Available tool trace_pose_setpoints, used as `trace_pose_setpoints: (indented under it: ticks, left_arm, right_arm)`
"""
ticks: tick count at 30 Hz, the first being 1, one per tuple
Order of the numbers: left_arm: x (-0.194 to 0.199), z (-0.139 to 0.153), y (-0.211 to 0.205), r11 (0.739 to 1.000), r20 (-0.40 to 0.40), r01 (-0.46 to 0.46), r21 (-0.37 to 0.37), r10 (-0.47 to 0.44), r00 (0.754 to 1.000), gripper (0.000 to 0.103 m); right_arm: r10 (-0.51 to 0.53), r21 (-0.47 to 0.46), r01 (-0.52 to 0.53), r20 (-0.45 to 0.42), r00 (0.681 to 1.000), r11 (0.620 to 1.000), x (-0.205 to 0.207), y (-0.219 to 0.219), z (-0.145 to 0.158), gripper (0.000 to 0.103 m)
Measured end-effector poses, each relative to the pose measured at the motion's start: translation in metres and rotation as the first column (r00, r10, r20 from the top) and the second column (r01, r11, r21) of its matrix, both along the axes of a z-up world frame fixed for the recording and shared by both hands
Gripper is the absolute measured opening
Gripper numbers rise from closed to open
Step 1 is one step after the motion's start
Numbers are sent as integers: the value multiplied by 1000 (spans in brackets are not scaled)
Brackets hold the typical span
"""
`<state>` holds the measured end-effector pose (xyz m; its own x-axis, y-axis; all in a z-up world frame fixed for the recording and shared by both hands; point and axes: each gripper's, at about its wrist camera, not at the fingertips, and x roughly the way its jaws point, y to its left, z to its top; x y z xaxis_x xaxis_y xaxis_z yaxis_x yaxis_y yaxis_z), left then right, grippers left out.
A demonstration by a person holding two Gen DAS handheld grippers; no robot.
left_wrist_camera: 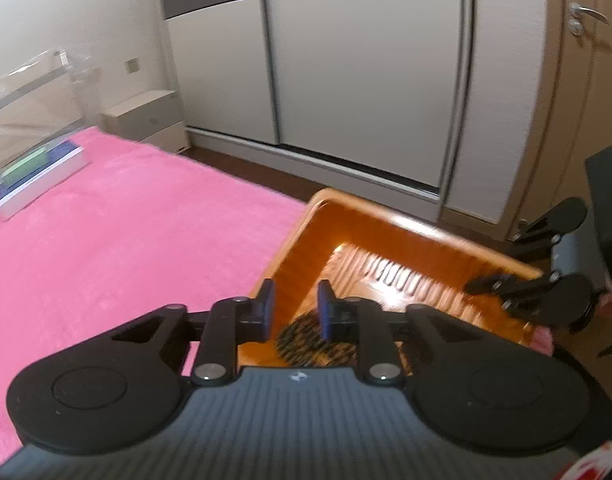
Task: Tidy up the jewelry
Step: 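Lower the necklace into the tray and open the left tool, then grasp the black pendant lying on the bedspread with the left tool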
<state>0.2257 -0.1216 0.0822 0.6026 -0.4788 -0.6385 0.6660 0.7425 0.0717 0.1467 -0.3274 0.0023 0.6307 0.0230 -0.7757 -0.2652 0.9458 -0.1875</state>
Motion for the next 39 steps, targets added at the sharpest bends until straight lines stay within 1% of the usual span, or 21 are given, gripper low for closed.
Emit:
trace_pose_setpoints:
  ticks: [3,4,5,7,10,14,16,18,19,23,24,27,30,32,33,35,37,39]
  left_arm:
    - [-7,-6,29,999,21,-40,-12,40,999,31]
    - [-10,-7,38,999,29,-54,-8,54,998,34]
    - [-13,-9,49,997,38,-76,1,75,996,35]
    - [-19,-16,73,991,54,-131,18,130,990,36]
    - [-27,-25,108,974,52,-226,27,225,973,40]
    - [-40,-43,150,936,25,-352,10,352,936,41]
    - [-48,-52,164,918,20,-397,3,397,918,43]
    - [-56,-62,172,899,6,-439,-10,439,899,44]
    - [-60,-67,175,889,-2,-458,-20,458,889,47]
    - [-76,-87,188,850,-55,-523,-73,520,853,51]
    - [-79,-93,190,838,-74,-538,-88,534,842,53]
    - [-82,-107,188,819,-104,-564,-105,555,825,54]
    - [-81,-120,181,821,-90,-563,-92,556,826,53]
    - [-77,-128,175,830,-90,-551,-79,545,834,49]
    - [-74,-131,172,835,-89,-546,-69,540,837,45]
    - [-69,-137,166,848,-103,-528,-55,521,847,43]
    - [-64,-144,161,853,-109,-520,-43,514,851,37]
    - [-58,-149,157,853,-113,-521,-26,516,849,32]
  right_arm:
    - [2,1,-2,-1,1000,1000,0,0,1,4]
    - [3,2,-3,-1,1000,1000,-1,0,1,4]
    - [4,3,-4,-1,1000,1000,-1,-1,1,4]
    - [4,0,-4,0,1000,1000,-1,-1,1,4]
    - [3,-2,-3,-1,1000,1000,-1,-1,1,4]
    - [6,-5,-6,0,1000,1000,-1,0,1,4]
    - [6,-5,-6,-1,1000,1000,-1,0,1,4]
    - [6,-7,-6,1,1000,1000,-1,0,0,4]
    - [6,-8,-6,1,1000,1000,-1,0,0,4]
    - [6,-8,-6,0,1000,1000,-1,0,0,4]
    - [6,-8,-6,0,1000,1000,-2,1,0,4]
    - [5,-9,-5,-2,1000,1000,-2,1,0,4]
    - [5,-10,-5,-3,1000,1000,-2,1,0,4]
    - [5,-12,-5,-3,1000,1000,-1,0,-1,4]
    - [4,-10,-4,-3,1000,1000,-1,1,-1,4]
    - [4,-12,-4,-4,1000,1000,-1,1,-1,4]
    - [3,-12,-3,-5,1000,1000,-1,1,0,4]
    - [4,-14,-5,-5,1000,1000,-1,1,0,4]
